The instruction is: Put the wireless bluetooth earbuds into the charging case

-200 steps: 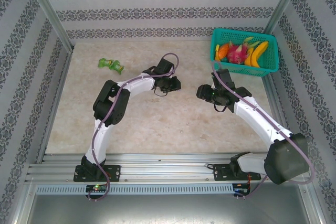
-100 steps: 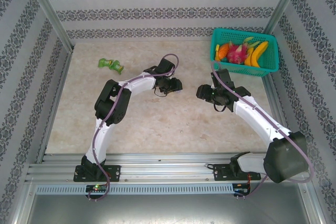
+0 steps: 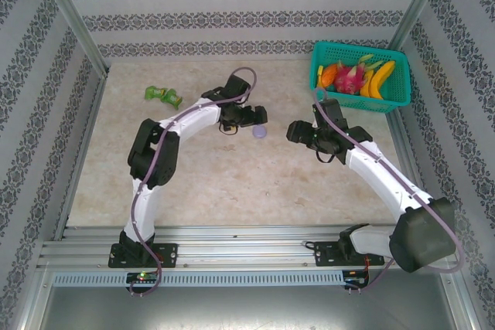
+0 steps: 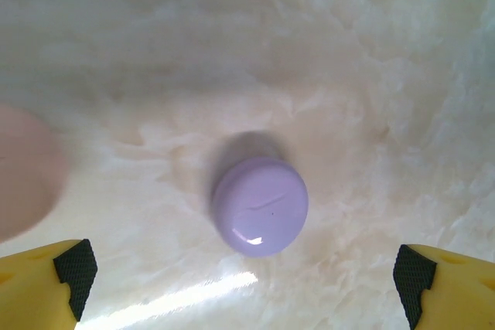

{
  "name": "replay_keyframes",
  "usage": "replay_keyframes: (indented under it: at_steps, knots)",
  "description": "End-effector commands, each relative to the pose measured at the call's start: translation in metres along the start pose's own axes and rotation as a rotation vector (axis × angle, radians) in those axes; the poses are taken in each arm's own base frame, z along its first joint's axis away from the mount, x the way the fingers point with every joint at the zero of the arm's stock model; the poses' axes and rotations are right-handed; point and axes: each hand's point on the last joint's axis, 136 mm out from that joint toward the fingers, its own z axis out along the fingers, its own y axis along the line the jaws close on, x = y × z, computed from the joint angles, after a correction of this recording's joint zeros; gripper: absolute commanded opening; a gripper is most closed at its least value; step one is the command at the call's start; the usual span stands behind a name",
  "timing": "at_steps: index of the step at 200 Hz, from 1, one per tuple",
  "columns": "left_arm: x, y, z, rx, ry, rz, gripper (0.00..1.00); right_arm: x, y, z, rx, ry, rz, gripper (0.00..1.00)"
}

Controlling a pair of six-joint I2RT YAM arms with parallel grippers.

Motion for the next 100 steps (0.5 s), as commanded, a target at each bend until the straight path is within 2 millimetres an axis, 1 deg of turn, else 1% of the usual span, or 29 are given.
replay_keyframes:
  at_steps: [1, 16, 28, 52, 64, 70, 72, 73, 76, 79, 87, 89, 93, 100]
  knots:
    - [-0.029, -0.009, -0.072, -0.039, -0.134, 0.098, 1.00, -0.017, -0.003, -0.020, 0.014, -0.066, -0.012, 0.97]
    - [-0.038, -0.012, -0.108, -0.055, -0.220, 0.151, 1.00, -0.023, -0.010, -0.026, 0.033, -0.096, -0.017, 0.98]
    - [-0.043, -0.009, -0.135, -0.085, -0.295, 0.191, 1.00, -0.030, -0.017, -0.031, 0.057, -0.121, -0.022, 0.98]
    - [-0.050, 0.005, -0.187, -0.153, -0.491, 0.268, 1.00, -0.046, -0.046, -0.040, 0.189, -0.197, -0.029, 0.98]
    - [-0.050, 0.015, -0.207, -0.188, -0.602, 0.314, 1.00, -0.054, -0.067, -0.043, 0.278, -0.250, -0.014, 0.98]
    - [-0.047, 0.022, -0.213, -0.212, -0.646, 0.348, 1.00, -0.059, -0.078, -0.045, 0.328, -0.289, -0.015, 0.98]
    - [-0.049, 0.021, -0.221, -0.211, -0.681, 0.360, 1.00, -0.059, -0.083, -0.046, 0.346, -0.299, -0.017, 0.98]
    - [-0.048, 0.023, -0.220, -0.216, -0.687, 0.367, 1.00, -0.060, -0.084, -0.046, 0.353, -0.308, -0.016, 0.98]
    - [-0.047, 0.024, -0.227, -0.221, -0.723, 0.385, 1.00, -0.063, -0.090, -0.048, 0.381, -0.332, -0.018, 0.98]
    - [-0.045, 0.029, -0.229, -0.237, -0.742, 0.402, 1.00, -0.065, -0.095, -0.049, 0.408, -0.356, -0.023, 0.98]
    - [-0.042, 0.037, -0.241, -0.273, -0.824, 0.437, 1.00, -0.071, -0.104, -0.050, 0.453, -0.419, -0.057, 0.98]
    - [-0.041, 0.041, -0.243, -0.288, -0.837, 0.447, 1.00, -0.070, -0.107, -0.048, 0.465, -0.425, -0.067, 0.98]
    - [-0.038, 0.047, -0.248, -0.312, -0.867, 0.463, 1.00, -0.075, -0.110, -0.051, 0.481, -0.463, -0.076, 0.98]
    - [-0.035, 0.059, -0.256, -0.360, -0.911, 0.474, 1.00, -0.077, -0.119, -0.051, 0.527, -0.507, -0.089, 0.98]
